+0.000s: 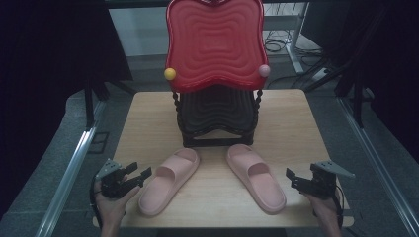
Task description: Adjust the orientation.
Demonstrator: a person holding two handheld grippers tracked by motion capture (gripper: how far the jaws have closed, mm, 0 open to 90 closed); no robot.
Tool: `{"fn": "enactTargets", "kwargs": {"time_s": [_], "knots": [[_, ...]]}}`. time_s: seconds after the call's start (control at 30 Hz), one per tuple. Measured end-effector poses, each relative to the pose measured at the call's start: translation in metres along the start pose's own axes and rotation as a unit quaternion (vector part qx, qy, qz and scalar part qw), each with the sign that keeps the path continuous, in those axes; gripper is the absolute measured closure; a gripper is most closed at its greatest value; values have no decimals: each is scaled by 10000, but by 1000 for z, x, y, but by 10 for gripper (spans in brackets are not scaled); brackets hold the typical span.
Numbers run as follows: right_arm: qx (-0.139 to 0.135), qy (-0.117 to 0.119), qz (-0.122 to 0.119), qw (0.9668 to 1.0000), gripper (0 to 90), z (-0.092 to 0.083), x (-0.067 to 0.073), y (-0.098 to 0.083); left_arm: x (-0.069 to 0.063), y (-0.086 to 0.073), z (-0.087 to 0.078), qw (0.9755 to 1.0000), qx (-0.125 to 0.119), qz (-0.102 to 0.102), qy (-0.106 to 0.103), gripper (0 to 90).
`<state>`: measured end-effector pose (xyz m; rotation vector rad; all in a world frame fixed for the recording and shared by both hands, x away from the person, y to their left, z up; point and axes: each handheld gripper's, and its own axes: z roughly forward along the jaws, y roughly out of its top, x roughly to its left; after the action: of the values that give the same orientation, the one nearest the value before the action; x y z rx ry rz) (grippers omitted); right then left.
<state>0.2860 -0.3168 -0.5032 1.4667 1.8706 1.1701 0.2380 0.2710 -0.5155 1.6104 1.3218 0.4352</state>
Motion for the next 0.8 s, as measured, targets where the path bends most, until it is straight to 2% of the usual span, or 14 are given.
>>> {"fn": "enactTargets", "kwargs": {"time_s": [0.07,0.1,0.2,0.3,0.33,0.37,0.43,0.47,0.53,0.6,0.67,0.7,0.73,0.8], "knots": [[-25,23,16,10000,45,-1,0,1,1,-1,-1,10000,-22,-15,27,394],[-65,96,-17,9999,70,-3,1,2,3,-2,-4,10000,-58,-18,26,514],[-80,152,-94,9998,104,-4,4,2,5,-2,-7,9999,-78,-48,91,680],[-113,185,-131,9997,118,-5,7,2,6,-3,-8,9999,-52,-36,109,806],[-132,256,-160,9995,136,-6,10,1,8,-4,-9,9998,29,-11,202,840],[-132,256,-160,9995,136,-6,10,1,8,-4,-9,9998,29,-11,202,871],[-100,337,-198,9992,152,-7,15,0,14,-8,-12,9993,207,-3,303,896],[-78,354,-207,9991,157,-8,17,-1,14,-8,-12,9993,207,-3,303,898],[-12,399,-255,9989,161,-7,19,-2,20,-13,-15,9981,449,54,429,900],[23,410,-278,9988,162,-6,20,-2,22,-16,-15,9976,489,21,493,900],[75,449,-320,9984,171,-4,23,-3,24,-29,-14,9960,692,-15,571,900],[75,449,-320,9984,171,-4,23,-3,24,-29,-14,9960,692,-15,571,900],[48,493,-346,9982,179,-4,25,-3,26,-36,-12,9954,776,-78,562,899],[52,516,-396,9979,181,-4,28,-3,25,-40,-9,9950,850,-55,529,900]]}}
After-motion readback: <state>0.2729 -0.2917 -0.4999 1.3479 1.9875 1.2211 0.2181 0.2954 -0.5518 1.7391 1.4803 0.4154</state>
